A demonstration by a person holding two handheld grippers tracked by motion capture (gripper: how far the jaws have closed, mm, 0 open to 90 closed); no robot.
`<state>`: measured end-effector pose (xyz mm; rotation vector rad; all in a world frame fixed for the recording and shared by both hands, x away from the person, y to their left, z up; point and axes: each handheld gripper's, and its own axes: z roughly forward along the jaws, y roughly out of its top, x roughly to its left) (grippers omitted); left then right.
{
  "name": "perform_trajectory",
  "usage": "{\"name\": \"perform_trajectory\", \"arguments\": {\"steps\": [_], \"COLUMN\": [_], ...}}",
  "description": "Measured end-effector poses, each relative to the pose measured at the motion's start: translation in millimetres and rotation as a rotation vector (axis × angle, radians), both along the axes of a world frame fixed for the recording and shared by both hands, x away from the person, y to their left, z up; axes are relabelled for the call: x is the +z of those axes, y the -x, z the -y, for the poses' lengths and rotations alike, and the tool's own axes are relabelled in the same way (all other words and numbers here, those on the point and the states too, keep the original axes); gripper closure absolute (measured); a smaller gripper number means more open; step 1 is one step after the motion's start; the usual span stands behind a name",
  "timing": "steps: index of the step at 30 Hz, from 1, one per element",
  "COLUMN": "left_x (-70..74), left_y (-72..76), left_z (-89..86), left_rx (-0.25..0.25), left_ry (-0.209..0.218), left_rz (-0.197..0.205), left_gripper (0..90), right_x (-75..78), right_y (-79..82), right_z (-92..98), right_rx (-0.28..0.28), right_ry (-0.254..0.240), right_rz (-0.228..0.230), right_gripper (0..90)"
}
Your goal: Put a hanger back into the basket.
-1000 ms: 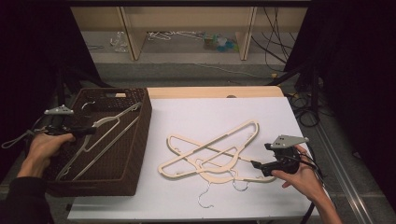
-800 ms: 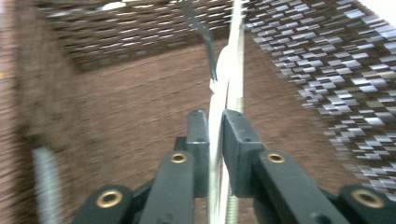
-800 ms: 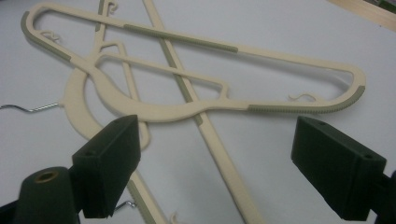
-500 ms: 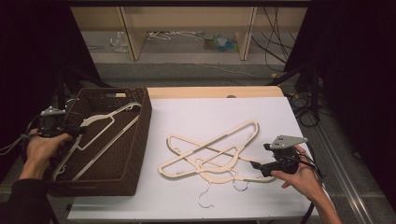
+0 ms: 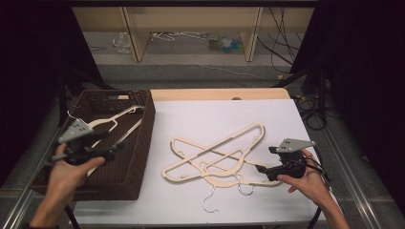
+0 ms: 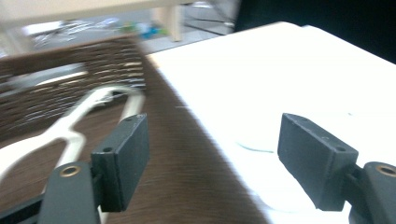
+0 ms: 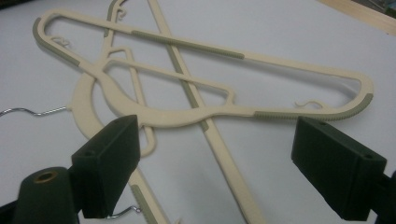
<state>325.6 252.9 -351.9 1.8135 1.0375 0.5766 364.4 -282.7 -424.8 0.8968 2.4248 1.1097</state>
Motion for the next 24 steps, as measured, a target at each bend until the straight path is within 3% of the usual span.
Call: {"name": "perform_trajectory", "arguments": {"steps": [2,4,7,9,14,18,21,24], "left_x": [-0.8,-6.0,-10.3,-22.5,-39.2,-59.6,-71.1,-80.2], "left_y": [5.1,21.9,30.3,42.2,53.6,64.0,66.9,71.9], "left_z": [8.6,38.7,53.4,70.7,82.2,91.3,93.0,93.4], "left_rx": [-0.019,-0.056,-0.088,-0.111,-0.147,-0.18,-0.191,-0.199], "left_ry": [-0.01,0.03,0.015,0.026,0.051,0.005,0.024,0.042], "left_rz": [0.012,0.039,0.056,0.056,0.045,0.063,0.045,0.035], "left_gripper": [24.9,20.7,20.1,20.0,19.3,19.3,19.3,19.1], "right_x": [-0.1,0.6,1.0,0.8,0.3,-1.4,-2.7,-3.3], "right_y": [0.7,1.6,1.7,2.6,1.5,-3.5,-13.2,-21.8], "right_z": [-0.2,-0.3,-1.0,-2.5,-3.3,-5.6,-10.4,-15.0], "right_rx": [-0.004,0.004,0.003,0.003,0.005,0.032,0.074,0.077], "right_ry": [0.001,-0.004,-0.006,-0.002,-0.002,0.002,0.025,0.035], "right_rz": [-0.003,0.004,0.002,0.01,0.012,0.019,0.024,0.021], "right_gripper": [16.4,16.4,16.4,16.4,16.3,16.4,17.7,17.9]}}
